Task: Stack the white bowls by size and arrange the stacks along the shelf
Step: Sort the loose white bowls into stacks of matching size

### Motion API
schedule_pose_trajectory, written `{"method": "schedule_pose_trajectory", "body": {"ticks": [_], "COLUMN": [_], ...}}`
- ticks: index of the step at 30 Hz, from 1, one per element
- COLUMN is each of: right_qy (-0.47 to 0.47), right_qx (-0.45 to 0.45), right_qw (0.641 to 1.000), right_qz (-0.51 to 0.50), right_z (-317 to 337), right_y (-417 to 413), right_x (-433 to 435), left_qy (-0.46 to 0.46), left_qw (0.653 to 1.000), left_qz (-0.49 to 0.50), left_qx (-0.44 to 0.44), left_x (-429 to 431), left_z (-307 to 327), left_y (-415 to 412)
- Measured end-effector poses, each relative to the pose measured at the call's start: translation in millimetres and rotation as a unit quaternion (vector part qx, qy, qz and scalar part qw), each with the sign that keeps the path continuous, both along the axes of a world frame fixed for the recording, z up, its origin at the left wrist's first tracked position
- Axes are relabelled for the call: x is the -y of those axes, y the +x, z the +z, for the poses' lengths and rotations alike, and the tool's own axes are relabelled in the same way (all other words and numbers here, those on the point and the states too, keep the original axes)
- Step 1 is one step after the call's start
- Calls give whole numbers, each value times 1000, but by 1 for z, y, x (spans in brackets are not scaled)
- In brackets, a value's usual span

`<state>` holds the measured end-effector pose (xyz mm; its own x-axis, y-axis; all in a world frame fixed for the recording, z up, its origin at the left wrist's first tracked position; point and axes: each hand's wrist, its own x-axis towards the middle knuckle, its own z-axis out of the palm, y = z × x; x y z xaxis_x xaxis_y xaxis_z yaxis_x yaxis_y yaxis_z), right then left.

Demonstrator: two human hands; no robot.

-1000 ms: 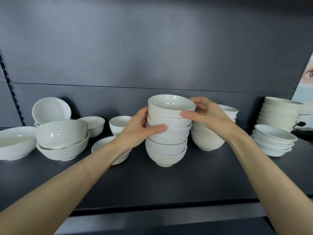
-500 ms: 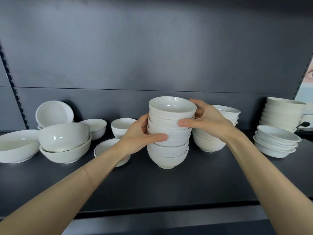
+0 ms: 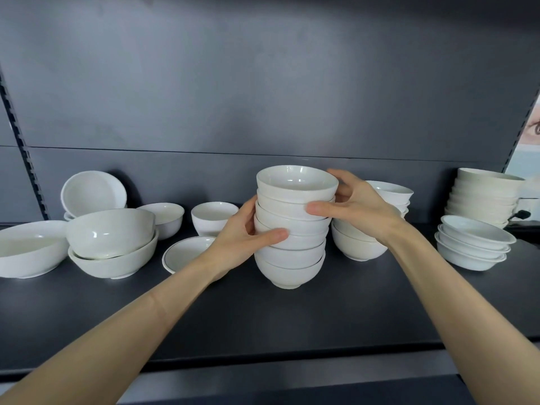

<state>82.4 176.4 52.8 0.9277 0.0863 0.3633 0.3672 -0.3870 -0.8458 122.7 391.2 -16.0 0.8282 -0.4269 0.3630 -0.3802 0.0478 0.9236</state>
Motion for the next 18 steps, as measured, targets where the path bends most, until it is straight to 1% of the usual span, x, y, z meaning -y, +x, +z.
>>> {"method": "schedule_pose_trajectory", "body": {"ticks": [7,11,14,18], "right_qy": [18,33,36,32], "right_qx": [-9,-14,-41,-44], "right_qw": [1000,999,997,997], "right_qz": [-12,22,55,49], "right_z": [-9,-20,-31,-39], "right_y": [0,0,4,7], "right_x": [1,4,7,7], "left_qy": [37,47,60,67], "left_qw": [999,999,998,997], "left_qz": [-7,2,-2,-5], "left_qx": [-7,-21,-24,-25], "left_x": [-1,0,-1,-2], "left_z": [-8,-13,-14,-16], "left_y": [1,-1,1,2]}}
